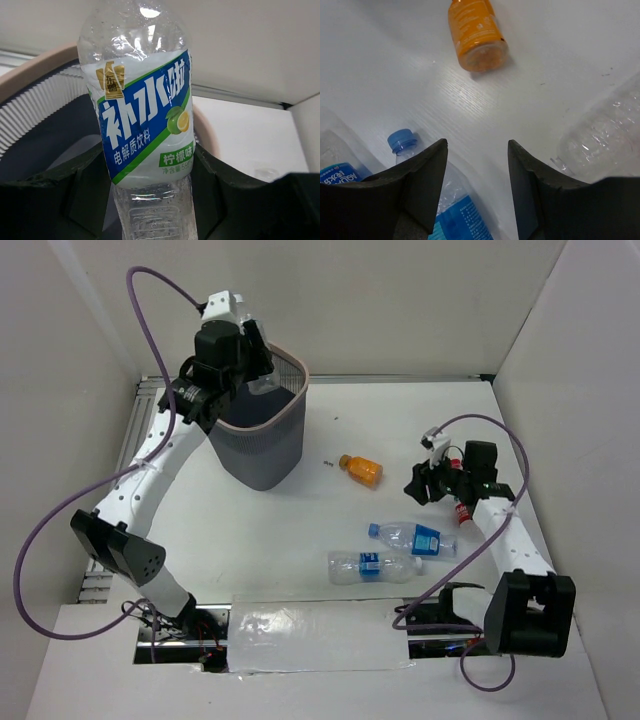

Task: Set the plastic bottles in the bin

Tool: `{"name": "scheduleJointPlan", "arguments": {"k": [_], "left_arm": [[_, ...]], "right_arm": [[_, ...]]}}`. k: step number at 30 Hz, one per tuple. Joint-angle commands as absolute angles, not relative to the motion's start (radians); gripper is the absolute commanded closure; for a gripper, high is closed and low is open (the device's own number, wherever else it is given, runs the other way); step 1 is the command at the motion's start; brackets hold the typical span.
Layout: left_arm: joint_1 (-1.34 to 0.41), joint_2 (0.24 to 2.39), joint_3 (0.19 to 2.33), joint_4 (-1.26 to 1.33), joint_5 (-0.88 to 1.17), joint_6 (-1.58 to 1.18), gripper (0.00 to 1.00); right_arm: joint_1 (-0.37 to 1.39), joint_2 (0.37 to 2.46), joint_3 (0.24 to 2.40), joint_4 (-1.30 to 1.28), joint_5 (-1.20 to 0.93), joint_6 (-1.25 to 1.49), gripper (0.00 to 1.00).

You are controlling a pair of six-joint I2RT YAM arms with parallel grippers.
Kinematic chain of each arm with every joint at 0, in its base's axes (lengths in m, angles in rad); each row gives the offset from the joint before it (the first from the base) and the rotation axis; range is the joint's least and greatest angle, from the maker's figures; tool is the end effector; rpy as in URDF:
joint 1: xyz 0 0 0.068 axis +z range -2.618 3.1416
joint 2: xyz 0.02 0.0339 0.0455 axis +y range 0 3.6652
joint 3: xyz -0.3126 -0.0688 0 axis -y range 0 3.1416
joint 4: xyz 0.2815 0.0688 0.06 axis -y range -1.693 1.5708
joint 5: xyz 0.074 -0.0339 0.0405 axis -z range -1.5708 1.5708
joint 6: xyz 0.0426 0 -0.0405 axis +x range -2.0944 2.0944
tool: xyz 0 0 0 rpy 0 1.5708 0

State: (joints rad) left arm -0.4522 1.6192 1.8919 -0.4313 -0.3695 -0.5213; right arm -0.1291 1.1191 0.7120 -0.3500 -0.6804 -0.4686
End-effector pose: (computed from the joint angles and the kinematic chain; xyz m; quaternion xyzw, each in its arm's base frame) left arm 0.3686 -0.1620 0.5414 -0.1450 0.7434 -0.1748 0.6291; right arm 0.2451 -0.0048 0.2648 -0.2764 0.8310 0.1830 0.4467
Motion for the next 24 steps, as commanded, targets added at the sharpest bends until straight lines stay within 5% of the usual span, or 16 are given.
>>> {"name": "scheduleJointPlan", "arguments": {"k": [1,3,4,6,8,16,24], "left_arm": [[-0.387,1.6,1.872,-0.419,-0.357,-0.489,0.64],[-0.364,1.612,1.871,-0.432,-0.339,-0.489,0.47],[-0.353,1.623,1.871,-0.442,-0.33,-0.489,0.25],[-0.353,1.623,1.862,-0.452,-0.33,-0.489,0.01],[-0.353,1.623,1.862,-0.463,-0.33,-0.48,0.01],[-0.555,1.435,1.801,-0.463,-0.315,-0.253,0.01],[-0.8,1.122,1.378,-0.454,-0.083,-0.192,0.01]], "right_arm": [[-0.062,1.163,0.796,-0.279,-0.611,-0.45,0.4],[-0.031,1.193,0.827,-0.269,-0.585,-0.437,0.35],[0.003,1.23,0.863,-0.268,-0.568,-0.427,0.31],[0.04,1.275,0.908,-0.259,-0.528,-0.426,0.24],[0.107,1.359,0.977,-0.247,-0.458,-0.426,0.15],[0.218,1.683,1.215,-0.247,-0.405,-0.397,0.06],[0.273,1.871,1.282,-0.258,-0.337,-0.44,0.05]]}}
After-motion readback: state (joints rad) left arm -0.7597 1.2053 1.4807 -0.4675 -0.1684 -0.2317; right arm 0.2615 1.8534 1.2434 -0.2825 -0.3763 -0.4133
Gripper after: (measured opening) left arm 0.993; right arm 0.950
